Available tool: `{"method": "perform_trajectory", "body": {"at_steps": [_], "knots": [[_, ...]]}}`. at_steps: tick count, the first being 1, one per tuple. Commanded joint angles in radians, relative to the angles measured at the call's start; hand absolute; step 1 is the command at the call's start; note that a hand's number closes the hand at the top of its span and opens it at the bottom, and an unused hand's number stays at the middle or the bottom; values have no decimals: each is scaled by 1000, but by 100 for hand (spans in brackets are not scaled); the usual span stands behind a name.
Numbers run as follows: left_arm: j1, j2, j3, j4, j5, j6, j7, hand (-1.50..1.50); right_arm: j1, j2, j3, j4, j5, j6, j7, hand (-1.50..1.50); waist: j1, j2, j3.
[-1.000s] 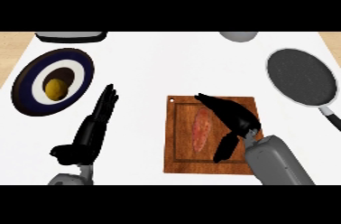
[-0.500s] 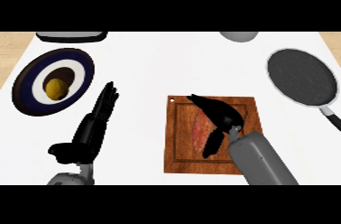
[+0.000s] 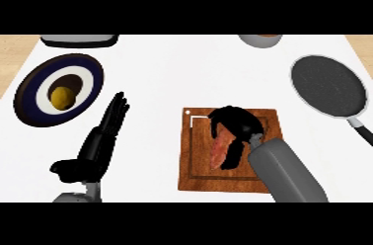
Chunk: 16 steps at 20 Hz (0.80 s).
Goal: Pick the sweet potato from the cutting board and place it in the pan
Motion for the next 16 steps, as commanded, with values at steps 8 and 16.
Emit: {"method": "perform_trajectory", "body": {"at_steps": [8, 16], "knots": [[-36, -5, 31, 20, -6, -28, 15, 0, 71, 29, -38, -44, 103, -188, -45, 150, -5, 13, 6], [36, -5, 35, 25, 4, -41, -55, 0, 110, 0, -127, -315, 190, -228, 308, 150, -20, 7, 4]]}}
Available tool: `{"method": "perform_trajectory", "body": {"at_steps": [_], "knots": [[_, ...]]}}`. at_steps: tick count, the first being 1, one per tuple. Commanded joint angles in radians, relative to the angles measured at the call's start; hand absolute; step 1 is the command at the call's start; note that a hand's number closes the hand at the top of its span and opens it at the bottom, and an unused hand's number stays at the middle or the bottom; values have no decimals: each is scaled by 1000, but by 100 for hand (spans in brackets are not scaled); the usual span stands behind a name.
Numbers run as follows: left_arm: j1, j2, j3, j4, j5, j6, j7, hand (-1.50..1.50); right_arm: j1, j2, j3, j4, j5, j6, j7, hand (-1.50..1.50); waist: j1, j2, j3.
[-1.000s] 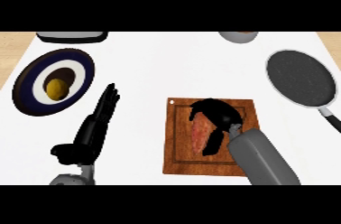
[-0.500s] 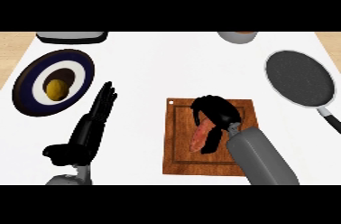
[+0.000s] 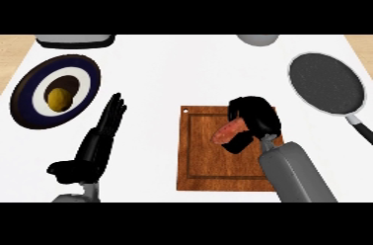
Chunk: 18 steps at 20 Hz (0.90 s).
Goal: Pick the sweet potato from the cutting board and place it in the pan
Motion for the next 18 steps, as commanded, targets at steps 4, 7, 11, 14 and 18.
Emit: {"method": "perform_trajectory", "body": {"at_steps": [4, 7, 11, 14, 18], "knots": [[-6, -2, 0, 9, -14, 1, -9, 0, 21, -21, -24, -219, 142, -147, 161, 150, -1, 2, 1], [7, -23, -16, 6, -24, 16, -3, 0, 70, -17, -19, -356, 178, -175, 205, 150, -1, 2, 1], [20, -1, 8, -25, -8, -2, -5, 0, 115, -12, -88, -536, 124, -153, 260, 150, -1, 0, 1], [-7, -13, 6, -6, -20, 10, 15, 0, 56, -16, -220, -464, 44, -192, 239, 150, 7, 5, 2], [-10, -21, 10, 69, -17, -14, -53, 0, 25, -28, -338, -382, -45, -247, 196, 150, 9, 8, 2]]}}
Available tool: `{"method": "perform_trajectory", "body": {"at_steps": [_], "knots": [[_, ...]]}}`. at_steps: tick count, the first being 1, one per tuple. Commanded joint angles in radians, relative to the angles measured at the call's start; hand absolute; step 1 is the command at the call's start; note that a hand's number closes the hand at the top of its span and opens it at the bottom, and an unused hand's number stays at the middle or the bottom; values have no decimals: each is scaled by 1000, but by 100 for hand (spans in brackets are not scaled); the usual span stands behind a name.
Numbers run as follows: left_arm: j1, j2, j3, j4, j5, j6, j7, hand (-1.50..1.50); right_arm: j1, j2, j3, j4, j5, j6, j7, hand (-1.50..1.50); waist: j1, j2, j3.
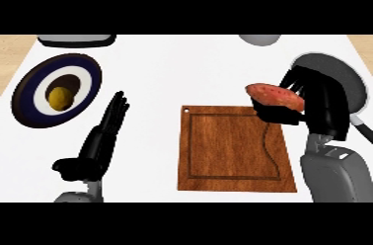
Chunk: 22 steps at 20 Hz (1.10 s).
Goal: Pick the sweet potato from the cutting board and place it in the pan
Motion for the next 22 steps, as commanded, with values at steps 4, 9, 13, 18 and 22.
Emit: {"method": "perform_trajectory", "body": {"at_steps": [4, 9, 13, 18, 22], "knots": [[2, -12, 7, 40, -5, -8, -39, 0, -30, -63, -212, 207, -134, -154, -164, 150, 6, 4, 0], [21, -22, -30, -55, -21, 2, 31, 0, -171, -152, -309, 481, -121, -298, -288, 150, 20, 5, 1], [37, -38, -63, -54, -41, 0, -7, 0, -220, -265, -383, 676, -92, -422, -412, 150, 35, 11, 2], [-22, -15, -3, -28, 4, -26, 13, 0, -311, -283, -494, 940, -220, -597, -610, 150, 35, 14, 3], [-38, -20, 0, 37, -8, -30, -27, 0, -386, -340, -552, 1127, -290, -624, -767, 150, 39, 18, 3]]}}
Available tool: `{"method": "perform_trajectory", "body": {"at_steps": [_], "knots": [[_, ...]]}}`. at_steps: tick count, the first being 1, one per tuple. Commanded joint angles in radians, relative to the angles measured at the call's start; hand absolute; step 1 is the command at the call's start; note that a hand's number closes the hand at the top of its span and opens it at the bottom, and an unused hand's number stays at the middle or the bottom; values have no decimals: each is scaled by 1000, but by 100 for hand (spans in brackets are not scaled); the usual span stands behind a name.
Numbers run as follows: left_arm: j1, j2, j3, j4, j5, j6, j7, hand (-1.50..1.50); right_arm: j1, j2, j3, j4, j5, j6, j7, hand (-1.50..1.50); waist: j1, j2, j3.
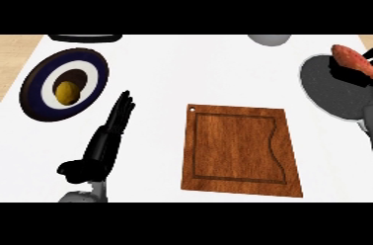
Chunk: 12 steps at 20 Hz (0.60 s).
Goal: Pick the sweet potato from the cutting board and place it in the pan
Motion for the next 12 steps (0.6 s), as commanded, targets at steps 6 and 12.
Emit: {"method": "perform_trajectory", "body": {"at_steps": [6, 12], "knots": [[-24, -10, -25, 4, -13, -7, 9, 0, -124, -136, -68, 377, -45, 82, -72, 150, 30, 13, 1], [-15, -12, -30, -6, 2, -23, 4, 0, -166, -181, -31, 511, -26, 372, -48, -150, 57, 22, 4]]}}
